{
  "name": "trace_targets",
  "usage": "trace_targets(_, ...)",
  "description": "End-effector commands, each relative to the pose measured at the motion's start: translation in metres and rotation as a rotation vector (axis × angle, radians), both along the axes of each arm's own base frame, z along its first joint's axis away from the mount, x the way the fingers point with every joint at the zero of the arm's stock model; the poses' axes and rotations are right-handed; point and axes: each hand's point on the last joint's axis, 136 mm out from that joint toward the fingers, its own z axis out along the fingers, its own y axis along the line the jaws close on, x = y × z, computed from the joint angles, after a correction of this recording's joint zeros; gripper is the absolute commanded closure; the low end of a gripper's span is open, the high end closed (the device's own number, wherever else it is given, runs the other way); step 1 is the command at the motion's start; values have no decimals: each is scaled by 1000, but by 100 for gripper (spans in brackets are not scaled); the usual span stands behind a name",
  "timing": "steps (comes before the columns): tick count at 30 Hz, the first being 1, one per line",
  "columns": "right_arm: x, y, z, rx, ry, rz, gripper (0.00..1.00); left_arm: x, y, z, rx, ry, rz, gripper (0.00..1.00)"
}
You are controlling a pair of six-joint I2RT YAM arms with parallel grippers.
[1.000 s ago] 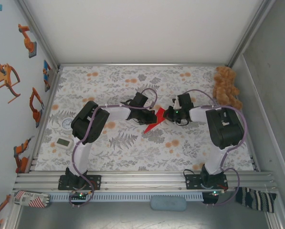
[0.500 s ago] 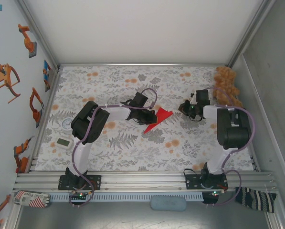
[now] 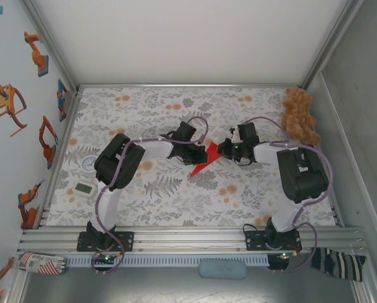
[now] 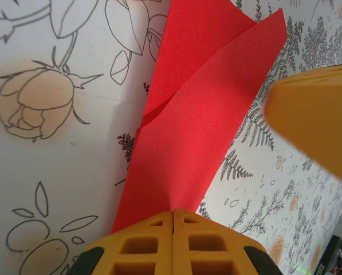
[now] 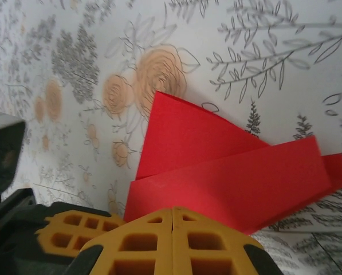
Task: Fold a paper plane with a square sheet of paper (pick it up from the middle)
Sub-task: Fold the wing for the fifth time at the center of the table.
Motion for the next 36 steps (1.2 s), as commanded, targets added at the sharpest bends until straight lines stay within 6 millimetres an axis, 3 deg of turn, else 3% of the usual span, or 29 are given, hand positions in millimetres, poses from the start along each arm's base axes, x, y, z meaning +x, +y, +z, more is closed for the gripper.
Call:
trace_targets(1,6,8,-5,30,21,8,100,-28,46,-51,232,143,29,100)
trace_targets(5,3,7,-22,12,61,8,100,-19,33,-28,172,106,14,99)
trace_targets(10,-3,1,-35,-29,94,11,100,-3,12,21,57,-8,-24,97)
trace_targets(13,-4,0,-37,-38,101,12,100,1,4,34,12,-49,-33,96)
trace_targets(25,-6,0,-43,-42,120,14,100,5,-20,14,-2,-24,-48,98)
trace_targets(31,-6,0,-45,-42,125,11,100,6,-21,0,25,-13,-43,98)
trace_targets(36,-8,-2,-49,-53,134,8,100,3,-10,-18,87,-2,-29,100)
